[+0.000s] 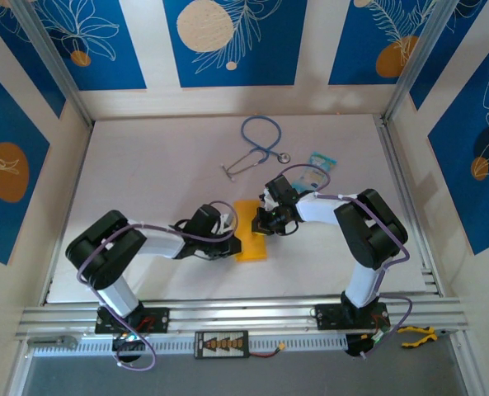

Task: Fold a paper plane with a square sheet of paper (pick it up from the middle)
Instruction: First fold the square sheet of paper in half at the center of the table.

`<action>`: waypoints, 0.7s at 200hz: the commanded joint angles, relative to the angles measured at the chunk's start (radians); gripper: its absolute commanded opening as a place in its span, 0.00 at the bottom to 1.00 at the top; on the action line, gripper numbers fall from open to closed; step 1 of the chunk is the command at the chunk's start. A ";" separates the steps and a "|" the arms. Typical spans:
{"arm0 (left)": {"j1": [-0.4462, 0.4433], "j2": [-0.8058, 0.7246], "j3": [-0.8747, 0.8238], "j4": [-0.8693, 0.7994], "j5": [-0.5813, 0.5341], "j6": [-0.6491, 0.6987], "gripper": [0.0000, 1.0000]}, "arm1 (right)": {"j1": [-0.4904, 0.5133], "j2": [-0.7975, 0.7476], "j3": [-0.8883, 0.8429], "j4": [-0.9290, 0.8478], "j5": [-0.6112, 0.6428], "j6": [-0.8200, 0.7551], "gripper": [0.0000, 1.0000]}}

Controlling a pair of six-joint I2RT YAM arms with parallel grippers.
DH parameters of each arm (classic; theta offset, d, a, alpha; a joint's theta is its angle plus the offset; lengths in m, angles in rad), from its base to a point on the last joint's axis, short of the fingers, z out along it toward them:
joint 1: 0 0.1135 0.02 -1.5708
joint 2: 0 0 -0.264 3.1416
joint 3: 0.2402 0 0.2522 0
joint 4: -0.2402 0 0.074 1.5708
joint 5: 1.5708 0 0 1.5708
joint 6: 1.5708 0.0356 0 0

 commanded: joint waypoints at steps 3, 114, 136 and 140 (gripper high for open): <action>-0.023 -0.040 -0.045 -0.120 -0.010 0.033 0.00 | -0.016 0.038 -0.051 -0.140 0.120 0.003 0.00; -0.036 -0.099 0.133 -0.249 -0.055 0.115 0.00 | -0.022 0.025 -0.052 -0.140 0.106 -0.009 0.00; -0.037 -0.027 0.145 -0.225 -0.031 0.109 0.00 | -0.023 0.023 -0.053 -0.134 0.101 -0.009 0.00; -0.038 -0.017 0.139 -0.221 -0.034 0.105 0.00 | -0.023 0.024 -0.054 -0.132 0.100 -0.008 0.00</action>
